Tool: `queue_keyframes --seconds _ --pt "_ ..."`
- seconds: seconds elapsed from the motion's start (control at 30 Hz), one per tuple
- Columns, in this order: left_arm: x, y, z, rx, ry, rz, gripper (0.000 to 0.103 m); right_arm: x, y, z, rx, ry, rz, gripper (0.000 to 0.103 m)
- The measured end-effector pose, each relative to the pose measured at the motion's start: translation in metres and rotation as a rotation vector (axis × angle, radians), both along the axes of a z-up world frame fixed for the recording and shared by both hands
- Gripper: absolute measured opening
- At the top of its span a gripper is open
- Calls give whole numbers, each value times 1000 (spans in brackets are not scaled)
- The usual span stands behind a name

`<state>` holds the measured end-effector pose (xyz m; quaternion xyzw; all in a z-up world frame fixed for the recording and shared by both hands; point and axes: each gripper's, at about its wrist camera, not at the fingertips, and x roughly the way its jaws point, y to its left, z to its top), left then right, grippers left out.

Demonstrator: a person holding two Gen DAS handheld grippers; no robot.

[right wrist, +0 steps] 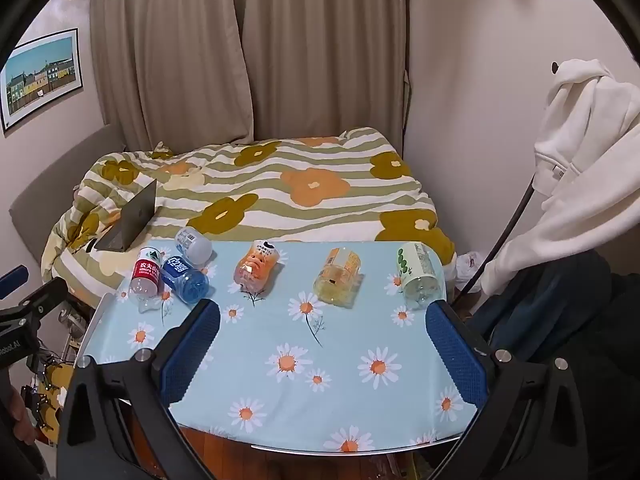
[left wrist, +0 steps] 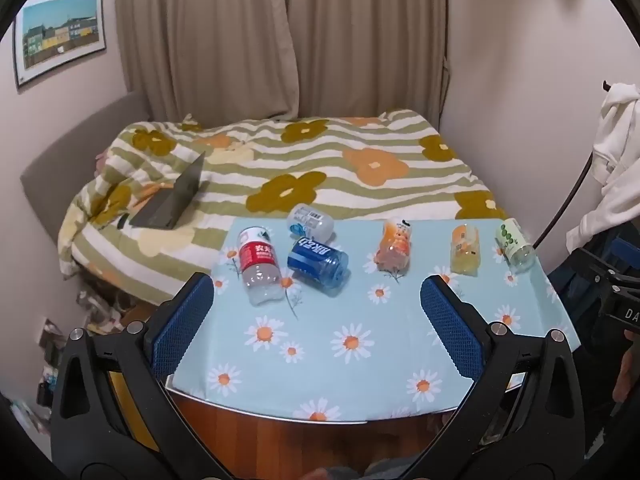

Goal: Flip cup upright

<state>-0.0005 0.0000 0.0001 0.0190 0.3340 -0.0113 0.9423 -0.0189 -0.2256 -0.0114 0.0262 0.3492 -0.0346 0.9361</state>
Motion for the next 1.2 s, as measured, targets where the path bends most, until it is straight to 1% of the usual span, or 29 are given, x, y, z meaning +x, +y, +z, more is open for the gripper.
queue_keyframes --seconds 0.17,0.2,0.3,0.33,0.4,0.43,1.2 --pt "1 -3 0 3 15 -3 103 1 -1 1 2 0 2 103" --pt "8 -5 7 -2 9 -11 103 1 -1 1 2 1 3 103" --pt "13 -7 10 -5 16 -14 103 1 0 0 -4 1 3 103" --pt "8 -6 8 -8 1 -9 103 1 -1 0 -4 2 3 103" --pt "10 -7 9 -5 4 -7 103 2 0 0 -6 1 1 103" --pt "4 -2 6 -12 -2 -11 103 2 0 0 -5 2 0 103" --pt "1 1 7 -15 9 -2 103 6 1 -3 -6 2 3 103"
